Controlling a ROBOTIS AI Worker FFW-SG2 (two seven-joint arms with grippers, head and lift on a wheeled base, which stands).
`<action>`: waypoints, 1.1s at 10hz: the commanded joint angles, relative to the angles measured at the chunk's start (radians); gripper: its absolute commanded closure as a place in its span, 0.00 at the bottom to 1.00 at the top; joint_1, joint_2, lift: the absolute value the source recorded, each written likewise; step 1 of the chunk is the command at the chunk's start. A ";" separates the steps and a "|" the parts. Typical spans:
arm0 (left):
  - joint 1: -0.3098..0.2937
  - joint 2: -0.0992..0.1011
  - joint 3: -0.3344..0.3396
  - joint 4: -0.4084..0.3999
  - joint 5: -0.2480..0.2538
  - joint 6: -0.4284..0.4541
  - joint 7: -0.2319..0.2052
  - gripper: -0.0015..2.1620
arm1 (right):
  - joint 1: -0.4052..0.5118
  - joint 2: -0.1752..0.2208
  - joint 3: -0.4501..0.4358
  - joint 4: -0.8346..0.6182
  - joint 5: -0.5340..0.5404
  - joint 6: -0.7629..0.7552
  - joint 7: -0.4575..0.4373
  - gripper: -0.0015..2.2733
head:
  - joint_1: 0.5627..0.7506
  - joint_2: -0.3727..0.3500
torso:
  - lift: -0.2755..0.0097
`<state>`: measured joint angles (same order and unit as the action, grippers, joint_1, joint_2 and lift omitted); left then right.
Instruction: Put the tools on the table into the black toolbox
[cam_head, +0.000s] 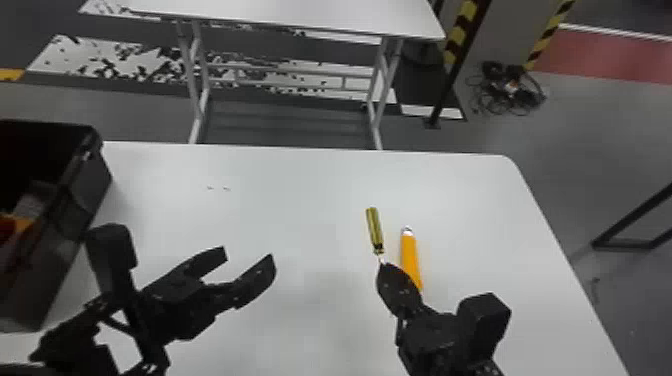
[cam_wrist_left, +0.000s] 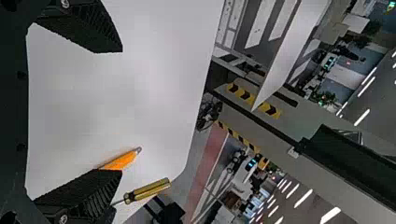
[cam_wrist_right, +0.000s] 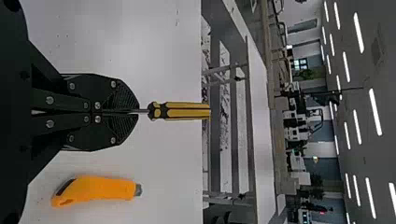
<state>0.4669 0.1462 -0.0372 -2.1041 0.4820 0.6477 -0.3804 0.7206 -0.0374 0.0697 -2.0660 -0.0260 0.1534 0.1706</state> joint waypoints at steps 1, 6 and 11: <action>-0.024 0.003 0.008 -0.002 0.050 0.082 -0.002 0.03 | 0.000 -0.012 0.052 0.001 0.038 -0.004 0.000 0.98 | 0.70 0.35 | 0.70; -0.085 0.001 0.002 -0.001 0.175 0.183 -0.002 0.03 | -0.001 -0.044 0.173 0.006 0.116 -0.004 -0.002 0.98 | 0.70 0.45 | 0.70; -0.123 -0.005 -0.017 0.026 0.211 0.241 0.006 0.04 | 0.003 -0.067 0.256 0.003 0.150 -0.016 -0.014 0.98 | 0.70 0.49 | 0.70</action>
<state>0.3452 0.1421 -0.0518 -2.0836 0.6960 0.8887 -0.3742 0.7241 -0.1030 0.3177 -2.0631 0.1214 0.1406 0.1571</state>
